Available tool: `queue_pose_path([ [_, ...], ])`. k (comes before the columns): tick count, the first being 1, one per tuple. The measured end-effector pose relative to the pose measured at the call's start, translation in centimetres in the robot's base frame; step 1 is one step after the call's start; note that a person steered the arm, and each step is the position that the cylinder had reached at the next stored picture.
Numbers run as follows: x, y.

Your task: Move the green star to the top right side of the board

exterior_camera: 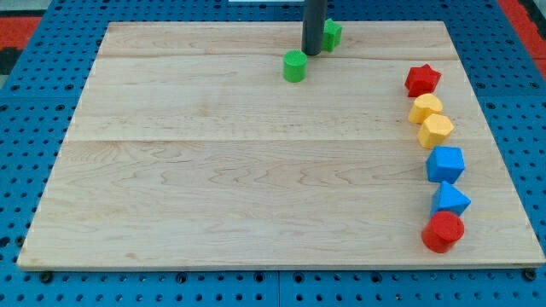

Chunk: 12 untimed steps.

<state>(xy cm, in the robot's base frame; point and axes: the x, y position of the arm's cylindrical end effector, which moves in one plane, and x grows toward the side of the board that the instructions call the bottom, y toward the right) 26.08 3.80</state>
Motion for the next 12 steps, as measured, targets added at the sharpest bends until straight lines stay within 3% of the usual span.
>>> queue_pose_path([
  [1, -1.5, -5.5],
  [2, -3.4, -3.2],
  [3, -2.6, 7.1],
  [4, -1.9, 13.2],
  [5, -3.9, 5.3],
  [6, -6.7, 6.0],
  [8, -6.9, 8.1],
  [10, -6.8, 18.5],
  [11, -5.5, 18.4],
  [12, -6.9, 14.9],
])
